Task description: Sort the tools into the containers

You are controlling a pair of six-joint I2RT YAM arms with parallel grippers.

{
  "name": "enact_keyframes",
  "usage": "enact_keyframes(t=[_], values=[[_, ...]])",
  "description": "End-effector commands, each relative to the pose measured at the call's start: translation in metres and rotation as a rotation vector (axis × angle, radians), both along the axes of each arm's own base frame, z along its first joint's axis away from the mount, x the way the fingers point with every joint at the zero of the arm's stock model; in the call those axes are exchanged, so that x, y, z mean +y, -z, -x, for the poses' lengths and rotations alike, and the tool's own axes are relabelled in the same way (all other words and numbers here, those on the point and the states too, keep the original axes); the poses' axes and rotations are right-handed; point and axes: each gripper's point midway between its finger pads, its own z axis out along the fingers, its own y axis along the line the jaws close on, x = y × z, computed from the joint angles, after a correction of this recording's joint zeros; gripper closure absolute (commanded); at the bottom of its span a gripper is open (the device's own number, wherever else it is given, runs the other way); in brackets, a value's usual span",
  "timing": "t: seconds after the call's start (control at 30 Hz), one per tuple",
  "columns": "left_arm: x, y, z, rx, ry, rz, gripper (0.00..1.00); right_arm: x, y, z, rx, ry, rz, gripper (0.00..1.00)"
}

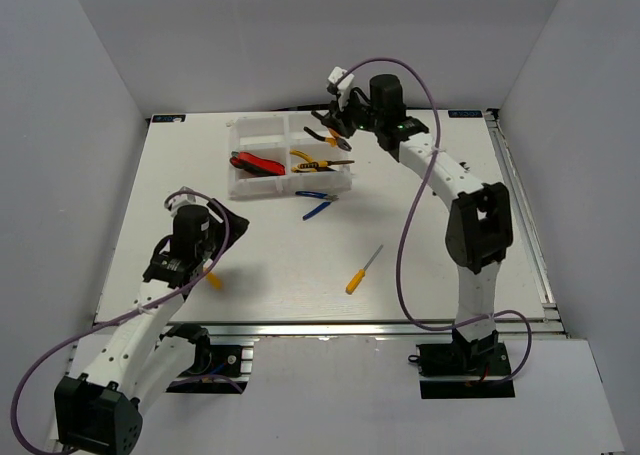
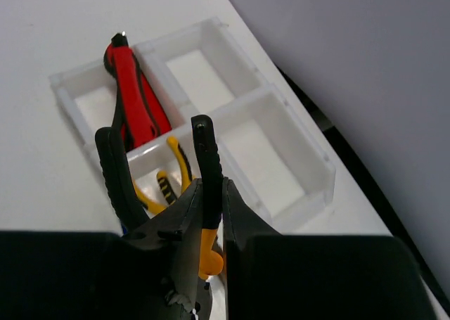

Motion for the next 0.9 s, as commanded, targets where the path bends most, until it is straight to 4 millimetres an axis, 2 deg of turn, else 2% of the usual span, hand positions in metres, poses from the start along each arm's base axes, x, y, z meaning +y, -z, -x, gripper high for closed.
enact_keyframes(t=[0.0,0.13,0.2,0.3,0.4,0.67,0.73,0.87], values=[[0.005,-0.017,0.001,-0.047,-0.025,0.009,0.22,0.031,-0.03,-0.024,-0.144,-0.041,-0.108,1.0],[0.007,-0.018,0.006,-0.045,-0.047,0.028,0.22,0.054,-0.014,-0.047,-0.191,-0.053,-0.111,1.0],[0.009,-0.018,0.007,-0.044,-0.059,0.029,0.22,0.059,-0.006,-0.06,-0.208,-0.033,-0.115,1.0],[0.011,-0.018,0.01,-0.045,-0.07,0.03,0.22,0.064,0.001,-0.068,-0.234,-0.029,-0.124,1.0],[0.013,-0.017,0.011,-0.047,-0.082,0.036,0.22,0.071,0.009,-0.069,-0.27,-0.038,-0.115,1.0],[0.011,-0.015,0.008,-0.035,-0.078,0.031,0.22,0.078,0.052,-0.06,-0.366,-0.102,-0.018,1.0],[0.011,-0.014,0.008,-0.031,-0.078,0.027,0.22,0.078,0.063,-0.059,-0.366,-0.106,-0.002,0.87],[0.011,-0.014,0.008,-0.031,-0.077,0.025,0.22,0.076,0.073,-0.064,-0.39,-0.097,0.036,0.82]])
